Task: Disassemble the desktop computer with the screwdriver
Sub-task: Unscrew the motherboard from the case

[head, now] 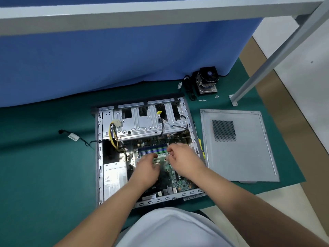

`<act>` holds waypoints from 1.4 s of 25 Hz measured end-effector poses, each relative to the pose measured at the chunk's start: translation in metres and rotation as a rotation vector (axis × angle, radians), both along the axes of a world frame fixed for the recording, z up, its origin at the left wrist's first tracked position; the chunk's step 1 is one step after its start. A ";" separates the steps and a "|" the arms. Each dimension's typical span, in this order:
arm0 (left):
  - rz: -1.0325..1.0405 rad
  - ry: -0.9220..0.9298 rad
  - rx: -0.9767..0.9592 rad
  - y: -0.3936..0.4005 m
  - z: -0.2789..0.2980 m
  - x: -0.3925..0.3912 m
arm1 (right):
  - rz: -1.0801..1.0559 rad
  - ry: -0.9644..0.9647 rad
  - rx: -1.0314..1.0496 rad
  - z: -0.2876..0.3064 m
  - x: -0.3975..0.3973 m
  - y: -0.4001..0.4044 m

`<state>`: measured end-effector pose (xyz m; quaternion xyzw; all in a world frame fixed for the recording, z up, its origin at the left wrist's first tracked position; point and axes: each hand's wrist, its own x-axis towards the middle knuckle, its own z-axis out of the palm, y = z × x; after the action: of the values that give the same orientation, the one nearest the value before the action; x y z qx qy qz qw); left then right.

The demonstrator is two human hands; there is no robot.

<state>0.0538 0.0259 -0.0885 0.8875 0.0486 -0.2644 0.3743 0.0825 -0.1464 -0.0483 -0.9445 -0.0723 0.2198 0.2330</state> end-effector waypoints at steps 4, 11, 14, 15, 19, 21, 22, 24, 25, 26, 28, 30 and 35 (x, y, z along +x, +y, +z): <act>0.128 0.230 -0.004 0.005 -0.014 0.002 | -0.017 0.325 -0.409 -0.035 -0.005 0.007; 0.299 0.338 -0.079 0.007 -0.014 0.010 | -0.085 0.357 -0.444 -0.064 -0.012 0.008; 0.354 0.304 -0.130 0.004 -0.019 0.007 | -0.052 0.326 -0.483 -0.068 -0.013 0.015; 0.389 0.301 -0.160 0.003 -0.019 0.007 | -0.056 0.326 -0.484 -0.069 -0.013 0.015; 0.526 0.283 -0.259 0.006 -0.020 0.012 | -0.101 0.315 -0.474 -0.071 -0.011 0.014; 0.624 0.317 -0.378 0.008 -0.022 0.013 | -0.113 0.309 -0.471 -0.071 -0.012 0.013; 0.656 0.328 -0.432 0.008 -0.021 0.012 | -0.118 0.307 -0.466 -0.071 -0.013 0.013; 0.682 0.320 -0.478 0.008 -0.020 0.011 | -0.128 0.296 -0.460 -0.070 -0.013 0.012; 0.690 0.299 -0.478 0.008 -0.020 0.011 | -0.141 0.292 -0.452 -0.070 -0.013 0.012; 0.699 0.272 -0.479 0.009 -0.020 0.011 | -0.159 0.289 -0.439 -0.069 -0.013 0.012; 0.717 0.235 -0.501 0.009 -0.020 0.012 | -0.190 0.282 -0.407 -0.068 -0.012 0.012; 0.752 0.235 -0.546 0.009 -0.022 0.014 | -0.205 0.286 -0.375 -0.067 -0.012 0.013; 0.873 0.283 -0.660 0.008 -0.030 0.018 | -0.198 0.299 -0.362 -0.065 -0.010 0.011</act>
<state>0.0720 0.0344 -0.1186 0.5767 0.3756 -0.2025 0.6966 0.0726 -0.1350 -0.1131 -0.9303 0.0963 0.3425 0.0888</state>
